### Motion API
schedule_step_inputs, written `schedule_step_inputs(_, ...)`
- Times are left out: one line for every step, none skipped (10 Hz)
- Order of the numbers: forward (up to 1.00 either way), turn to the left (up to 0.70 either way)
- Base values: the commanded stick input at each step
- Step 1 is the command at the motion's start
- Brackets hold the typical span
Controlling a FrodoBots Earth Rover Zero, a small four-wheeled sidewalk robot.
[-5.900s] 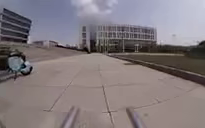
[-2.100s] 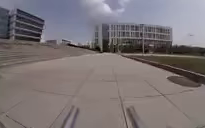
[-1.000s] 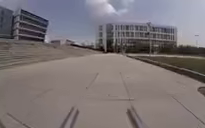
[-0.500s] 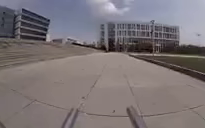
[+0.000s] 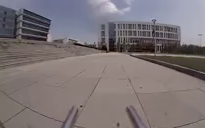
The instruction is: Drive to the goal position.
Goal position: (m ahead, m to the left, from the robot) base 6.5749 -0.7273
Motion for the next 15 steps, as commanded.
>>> schedule_step_inputs(0.70,0.00)
schedule_step_inputs(0.70,0.00)
schedule_step_inputs(0.70,0.00)
schedule_step_inputs(0.70,0.00)
schedule_step_inputs(0.70,-0.02)
schedule_step_inputs(0.70,-0.31)
schedule_step_inputs(0.70,-0.35)
schedule_step_inputs(0.70,-0.35)
schedule_step_inputs(0.70,-0.35)
schedule_step_inputs(0.70,-0.17)
schedule_step_inputs(0.70,0.00)
schedule_step_inputs(0.70,0.00)
schedule_step_inputs(0.70,0.00)
schedule_step_inputs(0.70,0.00)
schedule_step_inputs(0.70,0.00)
